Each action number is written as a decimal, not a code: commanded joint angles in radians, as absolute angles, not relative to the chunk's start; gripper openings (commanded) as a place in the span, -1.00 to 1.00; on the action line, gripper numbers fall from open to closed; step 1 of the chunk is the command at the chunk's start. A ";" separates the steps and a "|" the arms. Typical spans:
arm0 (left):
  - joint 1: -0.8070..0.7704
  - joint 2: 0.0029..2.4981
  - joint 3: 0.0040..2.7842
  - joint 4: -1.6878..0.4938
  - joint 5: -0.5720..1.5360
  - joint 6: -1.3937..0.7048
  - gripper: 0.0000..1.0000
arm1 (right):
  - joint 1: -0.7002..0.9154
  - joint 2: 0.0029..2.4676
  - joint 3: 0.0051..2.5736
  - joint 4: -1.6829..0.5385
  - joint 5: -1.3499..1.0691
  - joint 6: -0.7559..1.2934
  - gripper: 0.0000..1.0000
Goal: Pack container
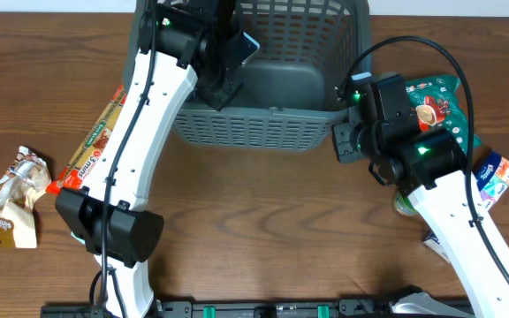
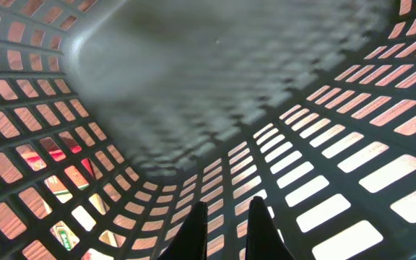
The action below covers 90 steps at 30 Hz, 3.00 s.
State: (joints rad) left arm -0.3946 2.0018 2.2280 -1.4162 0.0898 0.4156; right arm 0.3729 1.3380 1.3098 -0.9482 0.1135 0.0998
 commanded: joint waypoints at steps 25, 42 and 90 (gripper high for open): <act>-0.399 1.984 2.234 -1.362 0.032 0.406 0.20 | 0.377 1.336 1.322 -0.971 0.059 0.161 0.31; -0.363 1.861 2.234 -1.216 -0.133 0.221 0.36 | 0.376 1.334 1.322 -1.183 0.102 0.506 0.51; 0.146 1.590 1.882 -1.352 -0.166 -0.339 0.81 | -0.529 2.029 2.114 -1.424 -0.108 -0.383 0.99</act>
State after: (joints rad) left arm 0.1406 1.6024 1.8832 -1.3529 -0.1638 -0.3187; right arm -0.5213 1.9465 2.0968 -1.4349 -0.0883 -0.2935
